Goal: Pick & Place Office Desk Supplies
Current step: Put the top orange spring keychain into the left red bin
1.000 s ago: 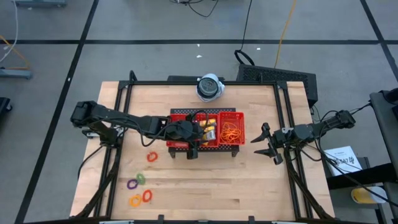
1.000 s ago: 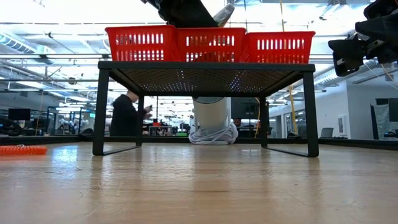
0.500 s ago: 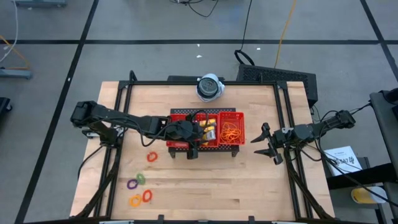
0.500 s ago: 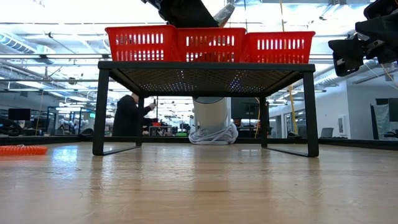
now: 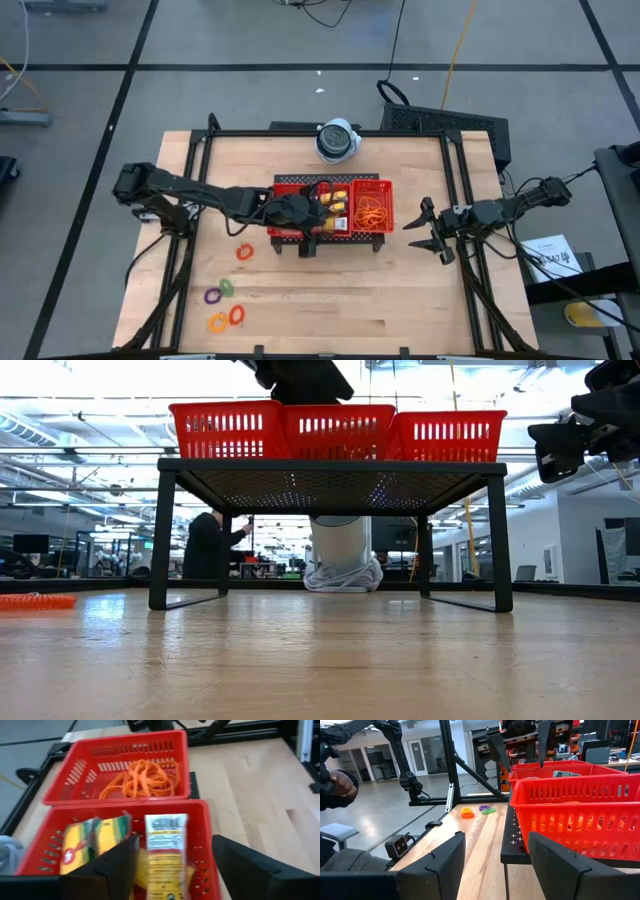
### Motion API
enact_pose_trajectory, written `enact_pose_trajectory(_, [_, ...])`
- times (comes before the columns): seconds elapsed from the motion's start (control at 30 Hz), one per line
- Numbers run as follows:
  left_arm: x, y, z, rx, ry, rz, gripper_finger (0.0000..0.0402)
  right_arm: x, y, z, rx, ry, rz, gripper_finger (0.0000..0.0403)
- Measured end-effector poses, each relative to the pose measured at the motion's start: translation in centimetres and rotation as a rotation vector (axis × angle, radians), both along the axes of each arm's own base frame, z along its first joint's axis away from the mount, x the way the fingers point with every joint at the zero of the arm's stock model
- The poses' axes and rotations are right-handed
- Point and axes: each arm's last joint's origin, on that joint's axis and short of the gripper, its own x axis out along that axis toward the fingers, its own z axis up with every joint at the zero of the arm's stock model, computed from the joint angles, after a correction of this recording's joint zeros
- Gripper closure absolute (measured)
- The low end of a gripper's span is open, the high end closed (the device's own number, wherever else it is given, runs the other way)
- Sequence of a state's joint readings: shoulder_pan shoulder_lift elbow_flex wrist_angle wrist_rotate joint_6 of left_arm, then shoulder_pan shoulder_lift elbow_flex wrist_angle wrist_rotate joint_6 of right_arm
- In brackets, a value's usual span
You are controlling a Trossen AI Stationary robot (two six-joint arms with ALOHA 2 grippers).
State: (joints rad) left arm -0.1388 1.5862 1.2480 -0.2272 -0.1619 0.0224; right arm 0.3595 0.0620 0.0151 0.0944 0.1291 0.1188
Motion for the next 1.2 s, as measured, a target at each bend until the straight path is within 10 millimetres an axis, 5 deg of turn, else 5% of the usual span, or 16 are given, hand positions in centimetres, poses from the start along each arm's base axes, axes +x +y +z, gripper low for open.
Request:
enact_pose_trajectory(0.2, [-1.8, 0.2, 2.7, -0.035, -0.072, 0.018, 0.0134, 0.0, 0.0, 0.0, 0.0, 0.0, 0.0, 0.0197])
enact_pose_trajectory(0.47, [-7.5, 0.1, 6.1, -0.155, -0.016, 0.066, 0.0141, 0.0, 0.0, 0.0, 0.0, 0.0, 0.0, 0.0197])
enact_pose_trajectory(0.8, [-13.0, -1.7, 4.4, -0.275, 0.368, 0.27, 0.0137, 0.0, 0.0, 0.0, 0.0, 0.0, 0.0, 0.0197])
enact_pose_trajectory(1.2, [-16.1, -7.1, 4.3, -0.119, 0.264, 0.3, 0.0137, 0.0, 0.0, 0.0, 0.0, 0.0, 0.0, 0.0197])
